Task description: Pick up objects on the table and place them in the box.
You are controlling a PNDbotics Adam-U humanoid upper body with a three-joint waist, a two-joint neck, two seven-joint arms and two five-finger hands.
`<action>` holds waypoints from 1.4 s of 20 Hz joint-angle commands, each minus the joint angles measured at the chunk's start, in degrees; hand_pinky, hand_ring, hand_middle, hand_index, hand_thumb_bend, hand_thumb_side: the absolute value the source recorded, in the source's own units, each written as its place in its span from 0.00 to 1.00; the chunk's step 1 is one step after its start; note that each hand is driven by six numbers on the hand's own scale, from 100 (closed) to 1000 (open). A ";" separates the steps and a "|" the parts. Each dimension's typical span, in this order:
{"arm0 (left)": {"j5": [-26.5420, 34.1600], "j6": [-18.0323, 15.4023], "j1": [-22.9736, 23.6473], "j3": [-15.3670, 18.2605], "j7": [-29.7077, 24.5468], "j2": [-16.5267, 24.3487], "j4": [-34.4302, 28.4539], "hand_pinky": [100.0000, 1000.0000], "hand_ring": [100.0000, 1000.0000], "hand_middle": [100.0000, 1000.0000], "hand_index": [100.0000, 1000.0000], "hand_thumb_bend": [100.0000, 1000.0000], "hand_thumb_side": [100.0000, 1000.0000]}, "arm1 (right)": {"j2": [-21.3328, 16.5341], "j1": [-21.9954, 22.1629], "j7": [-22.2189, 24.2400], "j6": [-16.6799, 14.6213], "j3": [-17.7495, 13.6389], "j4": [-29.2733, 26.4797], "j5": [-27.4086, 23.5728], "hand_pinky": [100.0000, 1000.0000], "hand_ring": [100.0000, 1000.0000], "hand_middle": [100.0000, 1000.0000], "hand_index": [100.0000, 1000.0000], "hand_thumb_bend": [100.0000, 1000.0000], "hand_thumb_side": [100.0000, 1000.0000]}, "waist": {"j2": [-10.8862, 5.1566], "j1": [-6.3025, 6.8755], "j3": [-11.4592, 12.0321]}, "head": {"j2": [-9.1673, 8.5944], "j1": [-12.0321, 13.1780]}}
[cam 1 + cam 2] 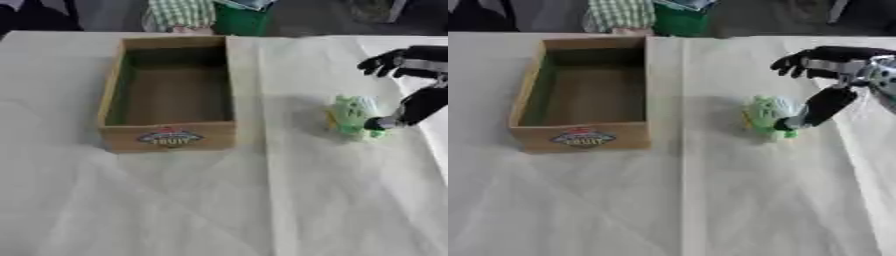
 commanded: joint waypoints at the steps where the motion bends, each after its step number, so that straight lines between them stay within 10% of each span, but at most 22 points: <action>1: 0.25 -0.10 -0.10 0.11 -0.30 1.15 -0.98 0.74 0.46 0.48 0.70 0.00 0.62 | 0.54 -1.62 -0.20 -0.66 0.14 3.20 1.77 0.84 0.88 0.85 1.00 0.49 0.27 | -1.17 0.08 0.02 | -0.04 -0.09; 28: 0.23 -0.18 -0.11 0.22 -1.15 0.83 -0.98 0.74 0.46 0.48 0.69 0.00 0.62 | 4.55 -2.87 1.85 -4.15 1.80 9.92 6.16 0.80 0.75 0.44 0.65 0.21 0.12 | -1.15 -0.08 0.26 | 0.20 0.11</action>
